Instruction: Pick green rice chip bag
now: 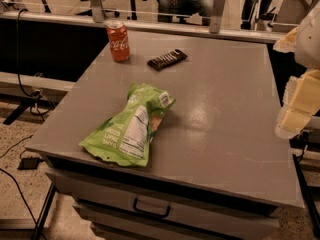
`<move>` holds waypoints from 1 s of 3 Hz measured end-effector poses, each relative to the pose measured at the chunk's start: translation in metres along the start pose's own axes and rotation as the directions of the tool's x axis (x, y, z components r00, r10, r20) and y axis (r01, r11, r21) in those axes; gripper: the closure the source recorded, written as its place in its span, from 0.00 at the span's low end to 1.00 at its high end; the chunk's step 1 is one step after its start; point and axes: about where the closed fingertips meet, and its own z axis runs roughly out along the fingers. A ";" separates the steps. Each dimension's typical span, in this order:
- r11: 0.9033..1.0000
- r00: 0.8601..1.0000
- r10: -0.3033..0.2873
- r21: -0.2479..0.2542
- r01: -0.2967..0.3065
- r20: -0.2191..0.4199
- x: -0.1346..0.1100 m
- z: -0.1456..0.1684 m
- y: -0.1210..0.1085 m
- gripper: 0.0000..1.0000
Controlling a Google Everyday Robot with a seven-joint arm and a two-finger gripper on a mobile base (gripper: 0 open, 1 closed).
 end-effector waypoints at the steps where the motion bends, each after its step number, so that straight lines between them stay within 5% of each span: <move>1: 1.000 1.000 0.000 0.000 0.000 0.000 0.000 0.000 0.000 0.00; 2: 0.997 0.996 -0.077 0.020 0.076 0.038 -0.029 0.001 -0.005 0.00; 3: 0.971 0.961 -0.237 0.024 0.236 0.140 -0.091 0.006 -0.006 0.00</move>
Offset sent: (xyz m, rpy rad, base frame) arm 0.0148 0.0373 0.0047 0.0010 -0.0434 0.1166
